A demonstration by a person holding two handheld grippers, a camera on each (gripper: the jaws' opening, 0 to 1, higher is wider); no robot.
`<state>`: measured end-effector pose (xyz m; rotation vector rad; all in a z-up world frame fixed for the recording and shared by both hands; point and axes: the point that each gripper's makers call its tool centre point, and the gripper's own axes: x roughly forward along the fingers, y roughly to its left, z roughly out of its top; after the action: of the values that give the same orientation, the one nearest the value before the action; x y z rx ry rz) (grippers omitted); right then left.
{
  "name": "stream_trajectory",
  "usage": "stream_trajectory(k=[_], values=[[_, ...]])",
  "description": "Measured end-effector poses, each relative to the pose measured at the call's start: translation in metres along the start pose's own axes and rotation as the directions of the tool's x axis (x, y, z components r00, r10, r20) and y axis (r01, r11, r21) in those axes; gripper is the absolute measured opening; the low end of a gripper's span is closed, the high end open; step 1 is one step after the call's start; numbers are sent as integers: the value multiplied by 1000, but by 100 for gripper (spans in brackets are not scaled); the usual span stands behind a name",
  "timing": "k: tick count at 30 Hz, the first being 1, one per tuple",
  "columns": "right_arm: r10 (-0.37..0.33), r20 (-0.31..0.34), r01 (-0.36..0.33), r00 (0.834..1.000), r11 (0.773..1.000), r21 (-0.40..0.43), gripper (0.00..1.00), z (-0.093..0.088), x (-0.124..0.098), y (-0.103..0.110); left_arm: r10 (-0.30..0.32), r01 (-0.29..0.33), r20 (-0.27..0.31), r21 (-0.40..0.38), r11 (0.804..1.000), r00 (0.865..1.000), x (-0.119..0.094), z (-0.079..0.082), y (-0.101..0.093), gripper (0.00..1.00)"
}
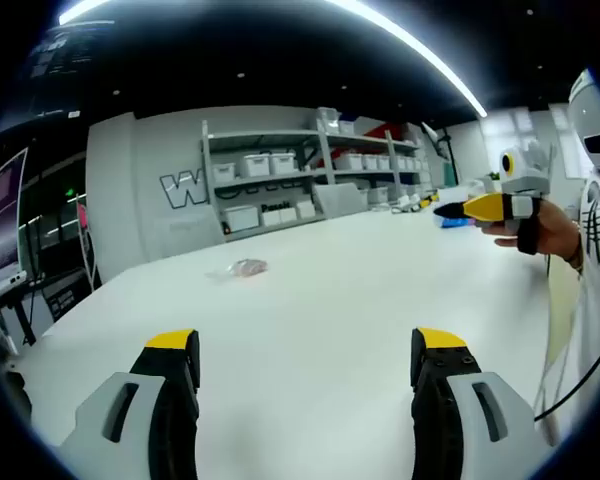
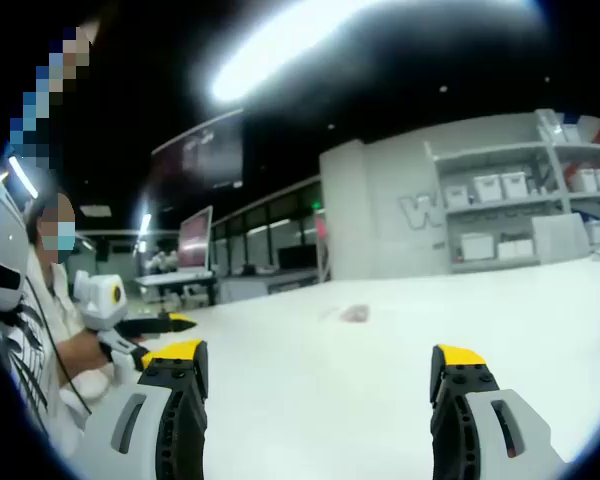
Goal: Open the resealable bag by pulling the two sides of the seal apart until the entire bag opening is separated and visibly accessible.
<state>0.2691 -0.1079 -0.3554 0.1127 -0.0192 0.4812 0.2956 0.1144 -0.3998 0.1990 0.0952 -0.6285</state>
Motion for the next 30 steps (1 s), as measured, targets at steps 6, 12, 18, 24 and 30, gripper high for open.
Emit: stream_trajectory(k=[6,12,18,24,30], values=[[18,-10,-18,1000,1000,4,93,-2,5,1,11,-11,4,-6,1000,1000,3,2,4,87],[9,-11,-9,1000,1000,0,93,-4,4,-3,0,0,1,-7,1000,1000,7,1,2,87],[13,-30,-13,999,1000,-2,93,-10,2,-3,-7,7,4,-8,1000,1000,9,2,0,87],[24,-46,-23,999,1000,12,92,-15,3,1,-4,4,9,-16,1000,1000,3,-1,-2,87],[32,-54,-32,998,999,-16,91,-18,1,8,6,-6,-1,-17,1000,1000,-3,-4,0,86]])
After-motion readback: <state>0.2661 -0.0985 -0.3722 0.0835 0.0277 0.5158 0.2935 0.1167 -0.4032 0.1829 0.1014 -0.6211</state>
